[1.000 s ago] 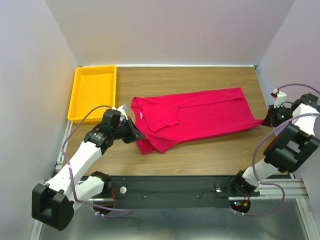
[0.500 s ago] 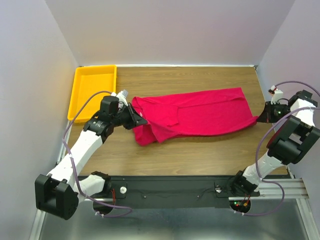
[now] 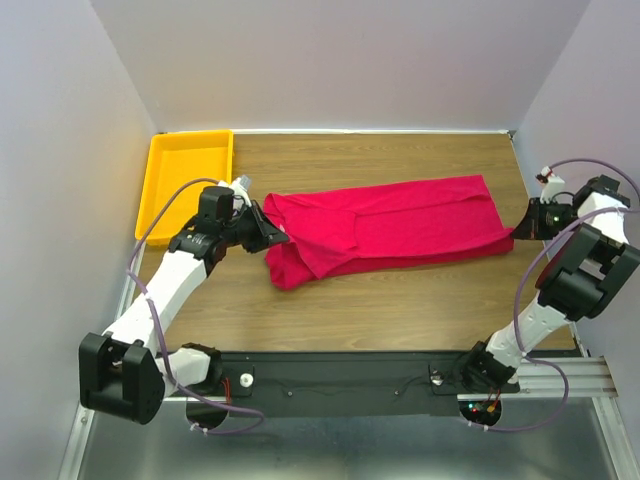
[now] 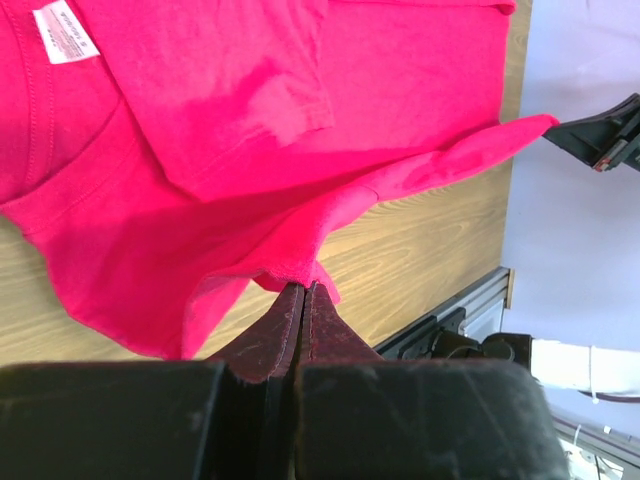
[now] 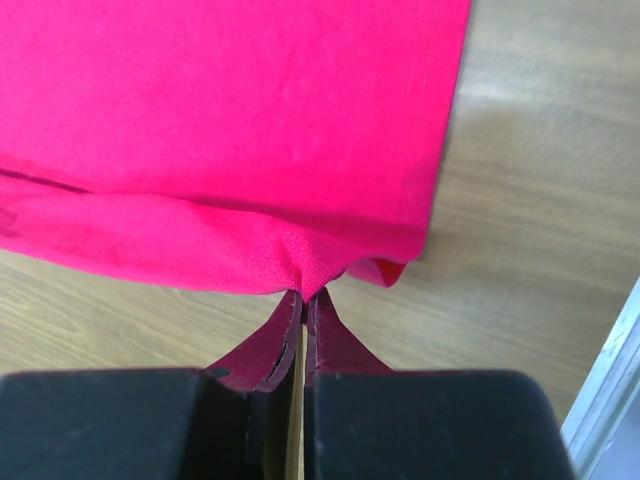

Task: Fold and stack the t-shirts
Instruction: Fold the tshirt

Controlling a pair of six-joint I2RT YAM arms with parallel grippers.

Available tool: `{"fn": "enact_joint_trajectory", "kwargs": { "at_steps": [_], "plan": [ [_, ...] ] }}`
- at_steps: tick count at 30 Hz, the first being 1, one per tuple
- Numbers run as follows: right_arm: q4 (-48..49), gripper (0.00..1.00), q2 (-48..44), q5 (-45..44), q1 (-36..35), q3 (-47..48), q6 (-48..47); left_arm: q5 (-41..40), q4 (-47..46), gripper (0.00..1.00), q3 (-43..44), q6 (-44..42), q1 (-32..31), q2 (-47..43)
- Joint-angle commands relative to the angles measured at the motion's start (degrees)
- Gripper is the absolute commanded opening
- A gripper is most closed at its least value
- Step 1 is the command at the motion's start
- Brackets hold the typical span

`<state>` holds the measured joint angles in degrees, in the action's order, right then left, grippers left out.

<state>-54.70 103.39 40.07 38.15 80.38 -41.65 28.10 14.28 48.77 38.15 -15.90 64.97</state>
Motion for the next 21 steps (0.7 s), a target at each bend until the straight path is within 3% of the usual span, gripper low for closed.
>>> {"fn": "enact_joint_trajectory", "kwargs": {
  "at_steps": [1, 21],
  "plan": [
    [3.2, 0.01, 0.7, 0.7, -1.1, 3.5, 2.4, 1.3, -3.2, 0.00, 3.0, -2.0, 1.0, 1.1],
    [8.7, 0.00, 4.4, -1.7, -4.0, 4.6, 9.0, 1.2, -7.3, 0.00, 7.6, -3.9, 2.5, 10.8]
  ]
}}
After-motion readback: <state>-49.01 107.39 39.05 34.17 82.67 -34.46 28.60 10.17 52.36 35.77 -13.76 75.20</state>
